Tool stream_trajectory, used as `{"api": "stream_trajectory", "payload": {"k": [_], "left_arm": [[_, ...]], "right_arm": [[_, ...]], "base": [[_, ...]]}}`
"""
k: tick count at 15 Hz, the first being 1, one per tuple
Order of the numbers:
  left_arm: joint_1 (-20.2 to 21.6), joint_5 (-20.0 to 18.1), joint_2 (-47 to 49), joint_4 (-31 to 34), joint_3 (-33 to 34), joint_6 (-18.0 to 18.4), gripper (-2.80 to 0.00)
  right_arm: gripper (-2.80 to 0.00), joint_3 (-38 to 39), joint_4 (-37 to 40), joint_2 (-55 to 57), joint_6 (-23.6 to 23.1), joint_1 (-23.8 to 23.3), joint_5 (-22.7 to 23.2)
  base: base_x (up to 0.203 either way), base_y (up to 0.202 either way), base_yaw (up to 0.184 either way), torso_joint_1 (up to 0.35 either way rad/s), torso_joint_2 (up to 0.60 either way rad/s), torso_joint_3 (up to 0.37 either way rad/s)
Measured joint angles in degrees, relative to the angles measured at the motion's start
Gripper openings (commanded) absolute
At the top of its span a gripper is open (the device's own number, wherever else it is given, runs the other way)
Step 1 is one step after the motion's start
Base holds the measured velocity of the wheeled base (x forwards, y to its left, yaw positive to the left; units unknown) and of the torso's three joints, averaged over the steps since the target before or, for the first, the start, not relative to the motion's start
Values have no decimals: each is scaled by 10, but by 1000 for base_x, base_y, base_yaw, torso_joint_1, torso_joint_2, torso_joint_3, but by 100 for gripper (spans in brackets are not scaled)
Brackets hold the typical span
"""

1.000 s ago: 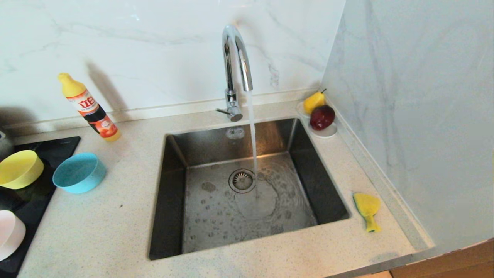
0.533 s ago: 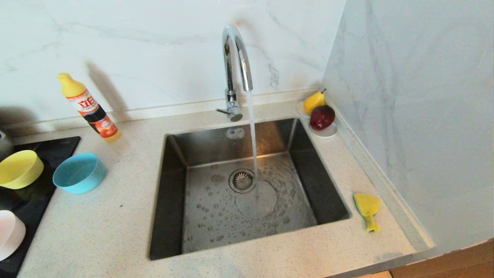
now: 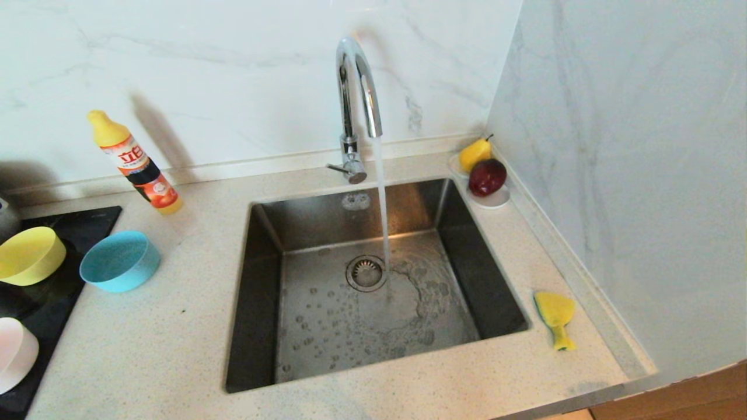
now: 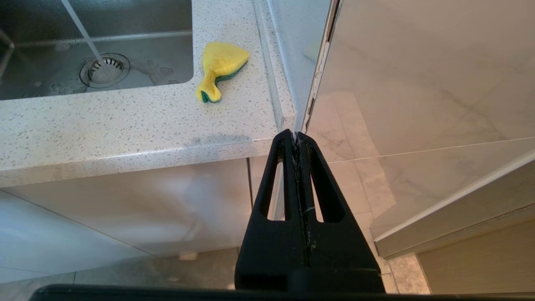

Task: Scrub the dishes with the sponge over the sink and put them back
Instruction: Turn off the faucet

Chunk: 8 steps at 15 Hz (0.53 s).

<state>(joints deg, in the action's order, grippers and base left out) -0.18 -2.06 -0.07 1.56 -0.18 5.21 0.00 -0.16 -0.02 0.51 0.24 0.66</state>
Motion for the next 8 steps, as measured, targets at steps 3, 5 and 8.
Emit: {"api": "stream_trajectory", "payload": {"k": [3, 5, 8], "left_arm": [[0, -2, 0, 5, -1, 12, -280], [0, 1, 0, 9, -5, 12, -280], [0, -5, 21, 25, -93, 13, -280]], "right_arm": [[-280, 0, 0, 0, 0, 0, 0], [-280, 0, 0, 0, 0, 0, 0], [-280, 0, 0, 0, 0, 0, 0]], "base": [[0, 0, 0, 0, 0, 0], [0, 0, 0, 0, 0, 0], [0, 0, 0, 0, 0, 0]]}}
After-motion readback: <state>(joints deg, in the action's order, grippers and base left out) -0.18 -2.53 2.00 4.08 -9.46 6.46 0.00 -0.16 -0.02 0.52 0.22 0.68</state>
